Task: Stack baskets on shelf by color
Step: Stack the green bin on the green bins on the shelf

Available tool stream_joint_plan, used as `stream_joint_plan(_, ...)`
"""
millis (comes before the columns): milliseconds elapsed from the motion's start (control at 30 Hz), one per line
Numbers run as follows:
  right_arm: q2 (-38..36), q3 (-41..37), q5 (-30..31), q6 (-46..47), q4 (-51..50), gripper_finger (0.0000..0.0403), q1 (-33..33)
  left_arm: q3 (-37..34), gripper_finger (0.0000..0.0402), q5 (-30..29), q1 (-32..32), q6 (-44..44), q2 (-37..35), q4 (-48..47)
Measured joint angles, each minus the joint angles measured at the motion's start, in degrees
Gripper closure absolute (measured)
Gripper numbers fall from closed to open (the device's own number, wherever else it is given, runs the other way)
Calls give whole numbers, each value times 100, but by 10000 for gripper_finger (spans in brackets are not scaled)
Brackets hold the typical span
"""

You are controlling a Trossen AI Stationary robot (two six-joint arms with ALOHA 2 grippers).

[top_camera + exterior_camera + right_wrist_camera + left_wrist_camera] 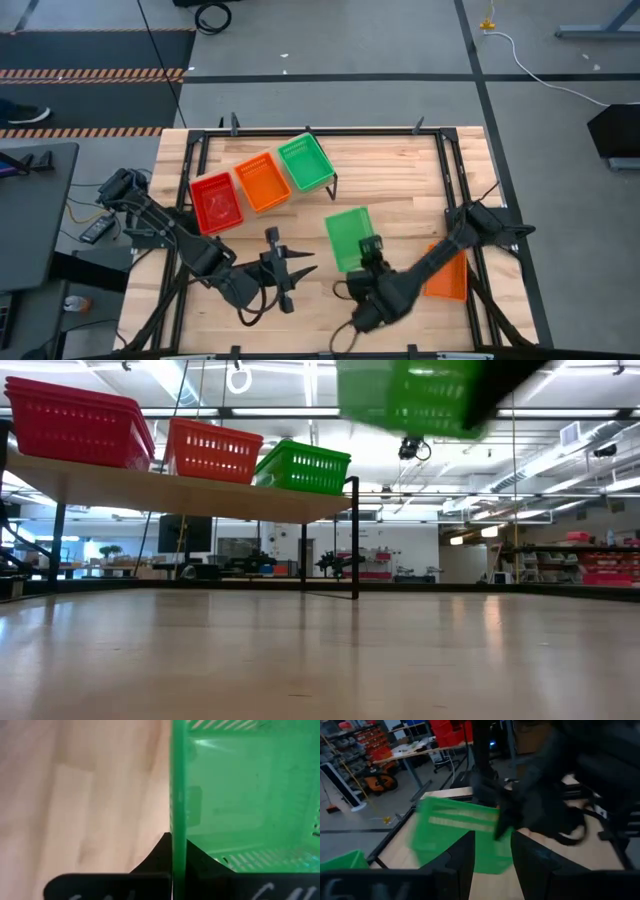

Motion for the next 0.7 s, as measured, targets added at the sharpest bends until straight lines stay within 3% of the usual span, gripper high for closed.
stream_joint_plan(100,-217,407,168,-671,1,395,-337,0,269,-218,-157,-111,0,-1)
stream_joint_plan(267,-862,827,166,-1831,50,395,-905,0,269,-1093,-462,-73,0,-2)
stream_joint_plan(433,-1494,868,104,-3428,723,395,-1555,0,269,-1277,-515,-73,0,3)
stream_joint_plan(600,-1777,868,-457,-4866,1675,395,-2319,0,269,-1288,-503,-76,0,5)
stream_joint_plan(700,-1777,868,-1176,-5247,2197,394,-2748,0,269,-1285,-507,-75,0,7)
